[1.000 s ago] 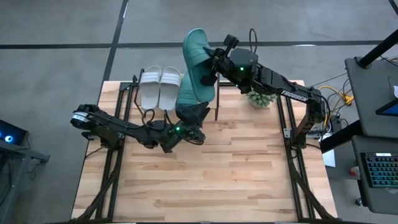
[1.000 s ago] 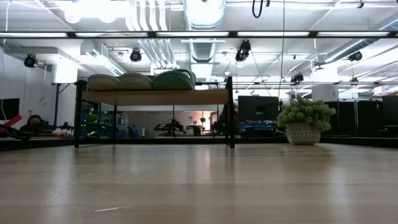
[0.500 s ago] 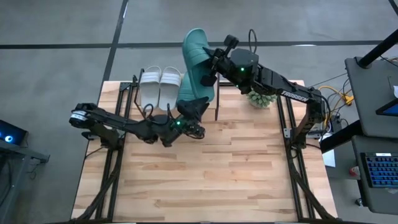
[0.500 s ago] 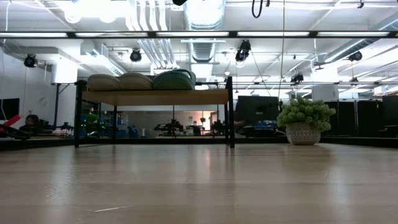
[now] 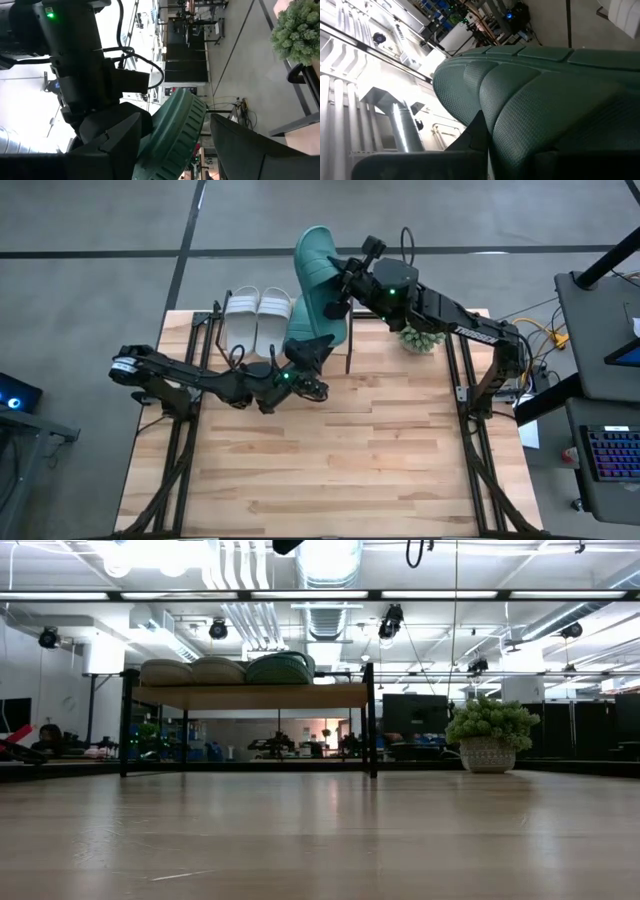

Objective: Pick and place slides into the shelf
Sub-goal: Put the green slipper on the shelf

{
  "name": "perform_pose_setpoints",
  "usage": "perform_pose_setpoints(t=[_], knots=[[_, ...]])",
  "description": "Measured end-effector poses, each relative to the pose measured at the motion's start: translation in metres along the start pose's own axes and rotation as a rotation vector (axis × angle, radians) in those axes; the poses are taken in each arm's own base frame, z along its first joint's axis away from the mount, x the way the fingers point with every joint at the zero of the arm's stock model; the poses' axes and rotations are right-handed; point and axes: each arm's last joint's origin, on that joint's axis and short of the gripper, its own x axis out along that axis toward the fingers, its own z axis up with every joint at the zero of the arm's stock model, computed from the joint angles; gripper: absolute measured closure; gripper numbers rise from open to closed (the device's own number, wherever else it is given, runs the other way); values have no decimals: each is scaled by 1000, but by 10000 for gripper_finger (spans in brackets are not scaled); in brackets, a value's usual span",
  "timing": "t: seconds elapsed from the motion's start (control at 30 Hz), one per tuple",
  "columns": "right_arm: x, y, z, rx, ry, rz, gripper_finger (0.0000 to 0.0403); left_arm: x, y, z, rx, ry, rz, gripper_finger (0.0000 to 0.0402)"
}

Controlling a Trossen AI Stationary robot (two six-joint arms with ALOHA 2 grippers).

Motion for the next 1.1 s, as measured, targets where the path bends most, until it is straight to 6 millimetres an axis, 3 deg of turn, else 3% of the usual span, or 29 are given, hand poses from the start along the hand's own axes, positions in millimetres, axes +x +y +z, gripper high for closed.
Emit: perform_pose_setpoints(t=[0.83,0.97,1.1], knots=[[-3,-4,0,-20,-10,-26,390,7,-1,-10,7,6,6,184],[-3,-5,0,-21,-10,-27,390,8,-1,-11,8,6,7,212],[-3,-5,0,-21,-9,-28,390,8,-1,-11,11,1,7,267]])
